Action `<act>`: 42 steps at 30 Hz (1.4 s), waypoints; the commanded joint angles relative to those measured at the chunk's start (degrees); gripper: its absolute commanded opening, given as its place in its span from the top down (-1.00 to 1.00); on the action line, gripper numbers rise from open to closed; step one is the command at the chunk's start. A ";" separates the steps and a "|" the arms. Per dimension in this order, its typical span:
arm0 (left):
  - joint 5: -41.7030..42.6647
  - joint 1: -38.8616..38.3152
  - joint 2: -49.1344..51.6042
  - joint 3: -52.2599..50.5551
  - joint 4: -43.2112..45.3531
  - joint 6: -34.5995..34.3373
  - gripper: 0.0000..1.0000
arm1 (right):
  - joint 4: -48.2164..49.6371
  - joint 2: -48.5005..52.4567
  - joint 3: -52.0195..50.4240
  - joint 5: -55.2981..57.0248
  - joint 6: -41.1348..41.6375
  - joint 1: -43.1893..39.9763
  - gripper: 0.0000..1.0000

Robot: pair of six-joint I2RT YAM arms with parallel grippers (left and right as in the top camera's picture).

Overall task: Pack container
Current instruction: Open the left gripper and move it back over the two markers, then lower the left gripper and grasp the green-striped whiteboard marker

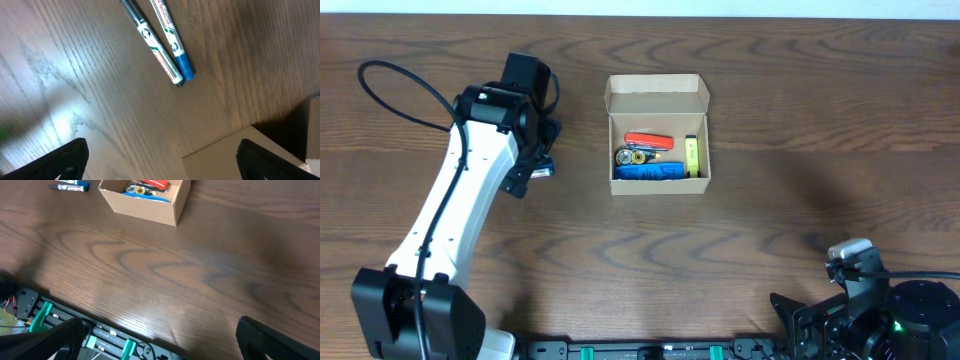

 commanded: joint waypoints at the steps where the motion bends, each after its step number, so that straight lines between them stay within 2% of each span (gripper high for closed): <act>1: 0.24 0.20 1.29 0.02 -1.07 -7.08 -0.91 | -0.11 -0.07 0.11 -0.39 -0.50 -0.20 -0.98; 4: 0.09 0.20 2.14 0.02 -3.28 -18.40 -0.91 | -0.09 -0.07 0.11 -0.39 -0.48 -0.20 -0.98; 6: 0.07 0.20 3.15 0.02 -2.58 -20.96 -0.91 | -0.09 -0.07 0.11 -0.39 -0.48 -0.20 -0.99; 16: 0.26 1.31 10.14 0.00 0.26 -21.03 -0.90 | -0.09 -0.07 0.11 -0.39 -0.48 -0.20 -0.99; 20: 0.50 2.84 11.67 -1.16 1.66 -18.67 -0.91 | -0.11 -0.07 0.11 -0.39 -0.48 -0.20 -0.98; 24: 0.96 4.39 11.67 -4.48 4.63 -16.31 -0.91 | -0.11 -0.07 0.11 -0.39 -0.48 -0.20 -0.99; 42: 1.95 5.01 11.67 -16.79 21.35 -16.13 -0.96 | -0.09 -0.07 0.11 -0.39 -0.48 -0.20 -0.98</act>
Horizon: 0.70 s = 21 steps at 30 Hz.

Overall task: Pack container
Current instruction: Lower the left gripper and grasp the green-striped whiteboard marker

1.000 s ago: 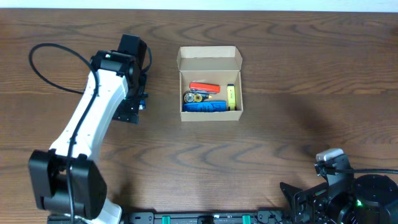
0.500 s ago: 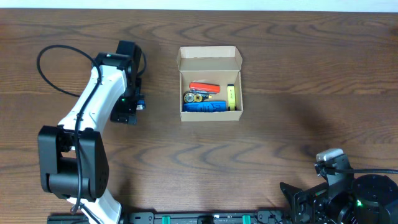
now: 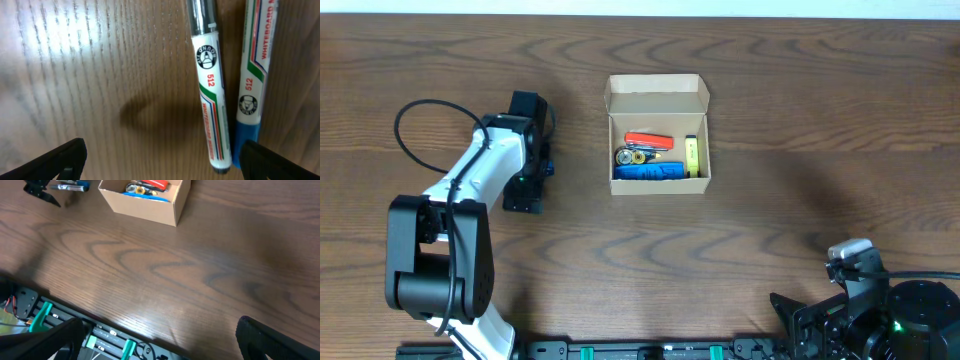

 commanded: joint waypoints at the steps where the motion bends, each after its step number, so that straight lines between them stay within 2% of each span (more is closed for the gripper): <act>1: -0.26 0.24 0.39 -0.81 1.49 0.26 -0.96 | -0.09 -0.07 0.11 -0.39 -0.50 -0.20 -0.98; 21: -0.07 0.31 2.91 -1.46 3.41 0.04 -1.00 | -0.11 -0.07 0.11 -0.39 -0.48 -0.20 -0.97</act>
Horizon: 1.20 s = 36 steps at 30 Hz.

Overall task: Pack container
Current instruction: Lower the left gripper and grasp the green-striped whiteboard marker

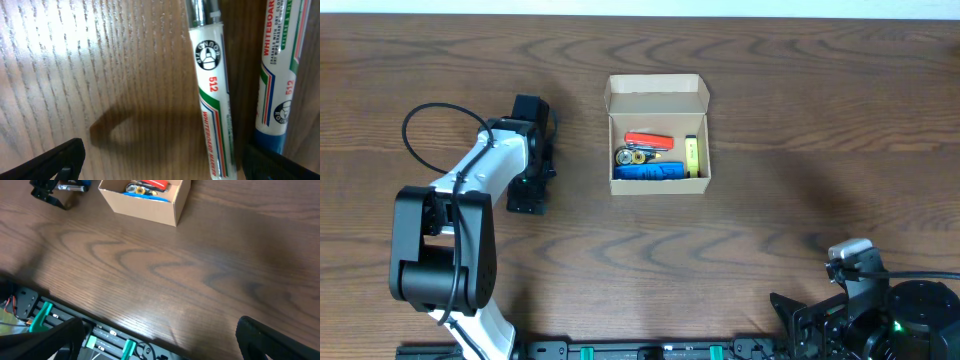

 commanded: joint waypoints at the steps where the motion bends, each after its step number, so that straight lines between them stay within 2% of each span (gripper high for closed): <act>1: -1.05 0.33 0.72 -0.35 -0.07 -0.02 -1.00 | -0.11 -0.07 0.11 -0.39 -0.50 -0.20 -0.98; 4: -1.01 0.33 0.72 -0.35 -0.68 0.02 -1.00 | -0.11 -0.07 0.11 -0.39 -0.52 -0.20 -0.98; 7: -1.07 0.33 0.72 -0.35 -1.60 0.00 -0.75 | -0.11 -0.07 0.11 -0.39 -0.52 -0.20 -0.99; 13: -1.70 0.37 0.92 -0.39 -1.60 -0.02 -0.73 | -0.11 -0.07 0.11 -0.39 -0.52 -0.20 -0.98; 27: -0.87 0.46 4.66 -0.42 -0.94 0.00 -0.36 | -0.11 -0.07 0.11 -0.39 -0.52 -0.20 -0.99; 29: -1.07 0.46 4.68 -0.42 -0.98 0.02 -0.22 | -0.11 -0.07 0.11 -0.39 -0.52 -0.20 -0.99; 32: -1.05 0.55 4.68 -0.42 -1.01 0.02 0.07 | -0.09 -0.07 0.11 -0.39 -0.52 -0.20 -0.98; 36: -1.05 0.57 4.68 -0.42 -1.14 1.40 0.60 | -0.09 -0.07 0.11 -0.39 -0.50 -0.20 -0.98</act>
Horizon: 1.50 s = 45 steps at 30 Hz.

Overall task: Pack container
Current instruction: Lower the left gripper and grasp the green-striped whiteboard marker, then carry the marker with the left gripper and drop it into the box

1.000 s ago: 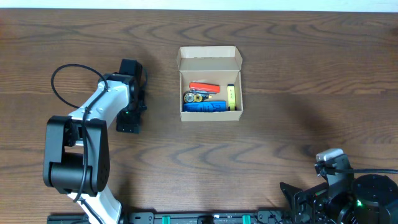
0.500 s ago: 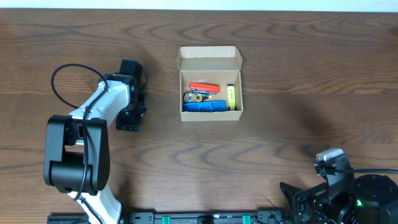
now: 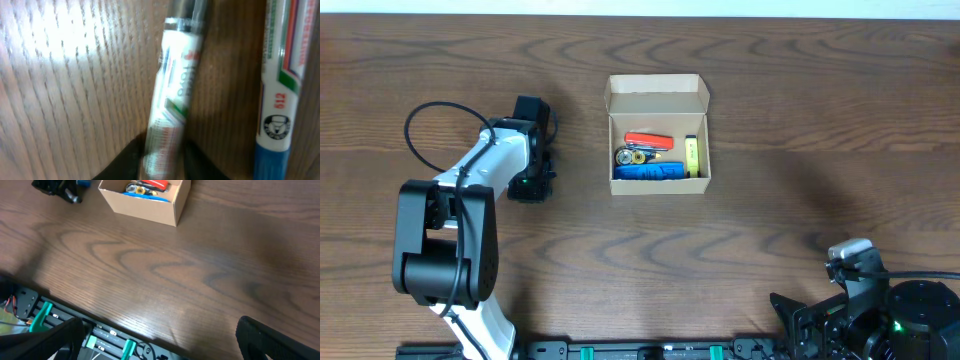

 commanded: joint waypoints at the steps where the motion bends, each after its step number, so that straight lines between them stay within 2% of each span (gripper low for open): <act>1: -0.59 0.39 2.80 -0.74 -0.83 1.77 0.79 | -0.11 -0.07 0.11 -0.42 -0.48 -0.20 -0.98; 2: -0.57 0.39 2.80 -0.74 -0.85 2.40 0.88 | -0.11 -0.07 0.11 -0.42 -0.48 -0.20 -0.98; 5: 1.07 0.39 2.51 -0.72 -1.11 5.07 0.89 | -0.11 -0.07 0.11 -0.42 -0.50 -0.20 -0.99; 10: 3.43 0.37 -1.03 -0.04 -5.49 5.51 0.89 | -0.09 -0.07 0.11 -0.42 -0.50 -0.20 -0.99; 14: 2.49 -0.44 -7.80 1.53 -5.42 12.41 0.89 | -0.09 -0.07 0.11 -0.42 -0.48 -0.20 -0.99; 22: 2.32 -5.09 -19.65 6.91 0.37 45.66 0.89 | -0.11 -0.07 0.11 -0.42 -0.50 -0.20 -0.99; 27: 11.69 -10.32 -24.35 8.98 2.05 71.58 0.89 | -0.09 -0.07 0.11 -0.42 -0.50 -0.20 -0.98; 30: 12.52 -14.67 -25.38 9.53 2.89 84.74 0.89 | -0.09 -0.07 0.11 -0.42 -0.50 -0.20 -0.99; 32: 12.55 -18.05 -25.46 9.66 2.80 97.31 0.89 | -0.11 -0.07 0.11 -0.42 -0.50 -0.20 -0.99; 33: 12.50 -20.22 -25.38 9.66 2.58 106.47 0.89 | -0.09 -0.07 0.11 -0.42 -0.50 -0.20 -0.98; 36: 12.26 -25.14 -24.87 9.66 2.82 128.08 0.88 | -0.09 -0.07 0.11 -0.42 -0.50 -0.20 -0.98; 38: 11.56 -27.26 -24.41 9.66 3.45 137.37 0.88 | -0.11 -0.07 0.11 -0.42 -0.50 -0.20 -0.98; 41: 7.58 -29.77 -23.02 9.66 5.81 146.57 0.88 | -0.09 -0.07 0.11 -0.42 -0.50 -0.20 -0.99; 45: 5.79 -30.01 -20.48 9.66 7.13 150.33 0.89 | -0.11 -0.07 0.11 -0.42 -0.50 -0.20 -0.98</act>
